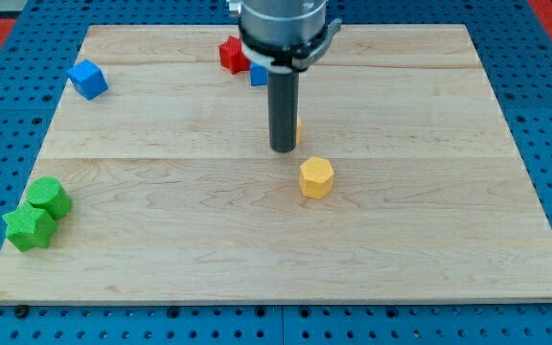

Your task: Move heart below the triangle

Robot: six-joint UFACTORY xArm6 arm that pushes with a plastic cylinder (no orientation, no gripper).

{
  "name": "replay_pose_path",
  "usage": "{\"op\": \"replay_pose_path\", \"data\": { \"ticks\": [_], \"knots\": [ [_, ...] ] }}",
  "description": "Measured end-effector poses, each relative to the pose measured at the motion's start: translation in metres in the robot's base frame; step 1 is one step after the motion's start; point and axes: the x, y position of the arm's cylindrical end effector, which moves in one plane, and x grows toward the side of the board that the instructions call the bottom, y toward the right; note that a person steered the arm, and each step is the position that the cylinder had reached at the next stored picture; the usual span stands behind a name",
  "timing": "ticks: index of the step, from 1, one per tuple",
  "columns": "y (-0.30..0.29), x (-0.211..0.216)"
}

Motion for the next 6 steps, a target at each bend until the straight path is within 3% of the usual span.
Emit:
{"op": "replay_pose_path", "data": {
  "ticks": [1, 2, 3, 4, 5, 6],
  "knots": [
    [0.046, -0.017],
    [0.051, -0.041],
    [0.049, -0.013],
    [-0.011, 0.007],
    [-0.015, 0.001],
    [-0.003, -0.037]
  ]
}}
